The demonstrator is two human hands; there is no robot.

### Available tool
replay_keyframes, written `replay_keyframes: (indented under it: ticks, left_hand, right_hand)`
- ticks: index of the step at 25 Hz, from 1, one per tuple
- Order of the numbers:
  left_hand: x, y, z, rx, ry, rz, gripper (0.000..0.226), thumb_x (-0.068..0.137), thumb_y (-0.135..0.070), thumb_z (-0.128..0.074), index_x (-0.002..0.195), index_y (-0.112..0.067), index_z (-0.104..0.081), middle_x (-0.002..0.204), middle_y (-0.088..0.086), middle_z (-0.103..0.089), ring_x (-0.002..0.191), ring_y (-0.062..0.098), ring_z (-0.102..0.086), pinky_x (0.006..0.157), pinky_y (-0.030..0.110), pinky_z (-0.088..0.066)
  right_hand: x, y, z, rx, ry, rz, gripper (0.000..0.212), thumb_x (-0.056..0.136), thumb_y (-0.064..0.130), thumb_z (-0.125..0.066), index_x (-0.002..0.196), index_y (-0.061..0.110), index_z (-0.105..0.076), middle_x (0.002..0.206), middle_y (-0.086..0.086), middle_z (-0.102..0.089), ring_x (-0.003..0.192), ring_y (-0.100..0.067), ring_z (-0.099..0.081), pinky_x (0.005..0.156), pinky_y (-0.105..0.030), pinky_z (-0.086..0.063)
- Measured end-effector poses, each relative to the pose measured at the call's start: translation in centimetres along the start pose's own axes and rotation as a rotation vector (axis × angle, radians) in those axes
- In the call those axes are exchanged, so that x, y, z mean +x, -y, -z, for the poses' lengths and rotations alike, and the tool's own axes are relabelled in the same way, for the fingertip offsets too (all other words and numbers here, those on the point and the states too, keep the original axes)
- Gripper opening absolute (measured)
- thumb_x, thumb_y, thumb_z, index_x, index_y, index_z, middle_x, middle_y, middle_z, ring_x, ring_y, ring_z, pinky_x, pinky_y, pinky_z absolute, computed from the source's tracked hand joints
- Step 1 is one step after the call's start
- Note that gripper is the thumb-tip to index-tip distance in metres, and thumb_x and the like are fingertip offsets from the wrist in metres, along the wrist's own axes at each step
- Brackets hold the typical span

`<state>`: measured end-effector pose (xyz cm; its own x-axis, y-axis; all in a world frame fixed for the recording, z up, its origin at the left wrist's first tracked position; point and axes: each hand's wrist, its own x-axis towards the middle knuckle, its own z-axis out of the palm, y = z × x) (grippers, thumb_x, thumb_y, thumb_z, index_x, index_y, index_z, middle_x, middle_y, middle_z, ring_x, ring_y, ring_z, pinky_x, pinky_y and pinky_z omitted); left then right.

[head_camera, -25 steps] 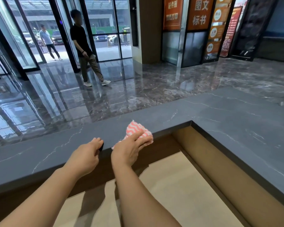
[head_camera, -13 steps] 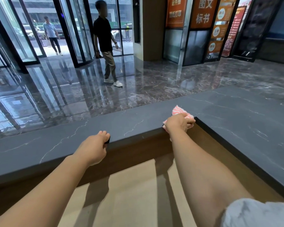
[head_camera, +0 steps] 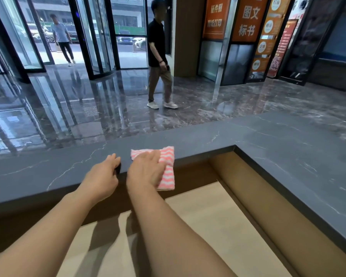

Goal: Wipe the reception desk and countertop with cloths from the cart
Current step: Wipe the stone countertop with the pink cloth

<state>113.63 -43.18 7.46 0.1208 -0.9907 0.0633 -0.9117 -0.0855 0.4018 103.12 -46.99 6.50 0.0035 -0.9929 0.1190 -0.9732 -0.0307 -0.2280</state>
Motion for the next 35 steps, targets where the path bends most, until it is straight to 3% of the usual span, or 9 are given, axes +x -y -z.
replay_keyframes:
  ticks: [3,6,9,12,16,21,25,32,35]
  left_hand:
    - [-0.3,-0.6,0.2,0.024,-0.043,0.011,0.052,0.093,0.004,-0.041,0.143,-0.011,-0.040,0.158,0.004,-0.023,0.146,0.022,-0.022,0.114,0.039,-0.028]
    - [-0.3,-2.3,-0.2,0.045,-0.063,0.025,0.048,0.093,0.005,-0.041,0.139,-0.009,-0.045,0.158,0.005,-0.025,0.144,0.025,-0.026,0.113,0.039,-0.030]
    - [0.3,-4.7,-1.2,0.055,-0.046,0.024,0.047,0.092,0.005,-0.040,0.137,-0.008,-0.045,0.153,0.007,-0.033,0.139,0.027,-0.034,0.108,0.038,-0.034]
    - [1.5,-8.4,-2.6,0.061,-0.054,0.006,0.049,0.091,0.006,-0.040,0.137,-0.010,-0.045,0.155,0.004,-0.030,0.143,0.022,-0.028,0.110,0.037,-0.034]
    - [3.6,-14.7,-4.7,0.092,-0.052,-0.042,0.050,0.088,0.006,-0.040,0.135,-0.011,-0.049,0.151,0.003,-0.037,0.144,0.018,-0.024,0.112,0.038,-0.033]
    - [6.3,-23.1,-8.3,0.136,0.008,-0.095,0.039,0.090,-0.001,-0.042,0.127,-0.010,-0.052,0.137,0.007,-0.048,0.129,0.024,-0.042,0.103,0.043,-0.041]
    - [7.2,-28.0,-10.9,0.146,0.000,-0.121,0.033,0.100,-0.022,-0.040,0.131,-0.015,-0.048,0.138,0.004,-0.048,0.127,0.023,-0.045,0.103,0.041,-0.040]
    - [4.9,-31.1,-12.9,0.184,-0.082,-0.052,0.045,0.101,-0.032,-0.037,0.145,-0.022,-0.037,0.150,-0.003,-0.038,0.137,0.017,-0.035,0.110,0.036,-0.032]
    - [3.9,-31.5,-12.5,0.204,-0.085,-0.031,0.044,0.102,-0.032,-0.036,0.145,-0.023,-0.036,0.150,-0.004,-0.038,0.137,0.017,-0.035,0.110,0.036,-0.033]
  right_hand:
    - [1.8,-1.7,0.3,-0.044,-0.010,0.265,0.044,0.087,0.023,-0.062,0.129,0.013,-0.053,0.130,-0.011,-0.053,0.126,-0.028,-0.041,0.113,-0.050,-0.022]
    - [4.5,-5.8,1.6,0.026,0.094,0.434,0.043,0.075,0.013,-0.074,0.116,0.016,-0.060,0.123,-0.008,-0.056,0.120,-0.026,-0.050,0.109,-0.043,-0.030]
    - [7.5,-11.1,3.2,0.015,0.119,0.461,0.036,0.074,0.009,-0.073,0.108,0.016,-0.063,0.119,-0.008,-0.059,0.111,-0.028,-0.056,0.098,-0.039,-0.039]
    - [10.6,-17.6,5.1,0.011,0.149,0.410,0.023,0.079,0.004,-0.066,0.099,0.014,-0.061,0.110,-0.008,-0.060,0.096,-0.031,-0.060,0.075,-0.034,-0.045]
    - [14.9,-27.4,6.8,0.129,0.182,0.301,0.012,0.091,0.011,-0.051,0.087,0.019,-0.058,0.086,-0.005,-0.060,0.070,-0.028,-0.063,0.065,-0.040,-0.055]
    - [19.8,-38.5,7.3,0.039,0.123,0.251,0.028,0.095,0.019,-0.039,0.110,0.028,-0.061,0.116,-0.006,-0.062,0.097,-0.025,-0.059,0.091,-0.042,-0.049]
    - [19.7,-39.1,7.7,0.025,0.101,0.241,0.028,0.095,0.014,-0.041,0.117,0.014,-0.058,0.121,-0.009,-0.055,0.114,-0.027,-0.051,0.095,-0.038,-0.039]
    - [16.1,-33.9,7.1,0.130,0.177,0.573,0.018,0.089,0.006,-0.052,0.106,0.012,-0.054,0.118,-0.009,-0.053,0.111,-0.028,-0.047,0.093,-0.039,-0.034]
    - [15.3,-34.0,7.0,0.155,0.202,0.636,0.017,0.087,0.005,-0.055,0.095,0.017,-0.047,0.115,-0.009,-0.053,0.107,-0.028,-0.049,0.085,-0.037,-0.034]
